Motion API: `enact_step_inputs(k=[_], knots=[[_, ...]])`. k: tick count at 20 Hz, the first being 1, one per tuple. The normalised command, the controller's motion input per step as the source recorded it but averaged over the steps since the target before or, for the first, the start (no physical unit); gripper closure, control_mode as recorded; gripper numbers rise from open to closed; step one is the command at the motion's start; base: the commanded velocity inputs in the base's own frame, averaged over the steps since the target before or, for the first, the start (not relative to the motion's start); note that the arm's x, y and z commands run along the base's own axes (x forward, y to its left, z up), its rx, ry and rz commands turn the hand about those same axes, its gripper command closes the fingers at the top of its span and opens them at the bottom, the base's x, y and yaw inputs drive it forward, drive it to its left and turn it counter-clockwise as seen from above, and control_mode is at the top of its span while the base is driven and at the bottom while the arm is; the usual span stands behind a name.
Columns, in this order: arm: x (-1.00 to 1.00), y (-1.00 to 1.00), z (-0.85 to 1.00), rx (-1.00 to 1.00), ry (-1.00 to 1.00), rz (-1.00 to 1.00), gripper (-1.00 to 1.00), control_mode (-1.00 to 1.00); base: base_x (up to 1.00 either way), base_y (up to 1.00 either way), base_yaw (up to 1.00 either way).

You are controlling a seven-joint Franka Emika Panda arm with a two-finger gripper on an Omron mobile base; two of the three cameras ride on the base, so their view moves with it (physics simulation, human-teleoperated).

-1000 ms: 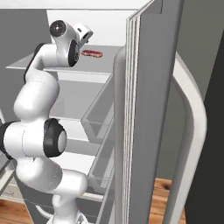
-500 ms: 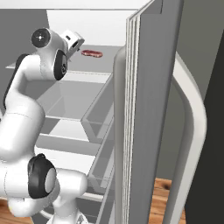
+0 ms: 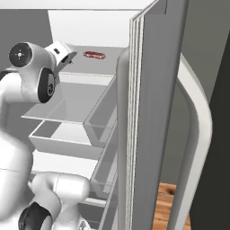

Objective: Place the steak on the counter behind the older steak on the same shelf of the fridge to maintain FIFO order. Close the fridge door when finished.

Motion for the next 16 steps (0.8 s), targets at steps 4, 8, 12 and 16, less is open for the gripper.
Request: enact_step_inputs(k=[4,8,12,16], knots=[[-0.96,0.0,-0.01,0.02,0.01,0.0,-1.0,-1.0,0.0,0.0,0.0],[-0.83,0.0,-0.02,0.01,0.04,0.0,-1.0,-1.0,0.0,0.0,0.0],[-0.75,0.0,-0.17,0.0,0.09,0.0,-1.0,-1.0,0.0,0.0,0.0],[-0.88,0.0,-0.15,0.1,0.11,0.0,-1.0,-1.0,0.0,0.0,0.0]])
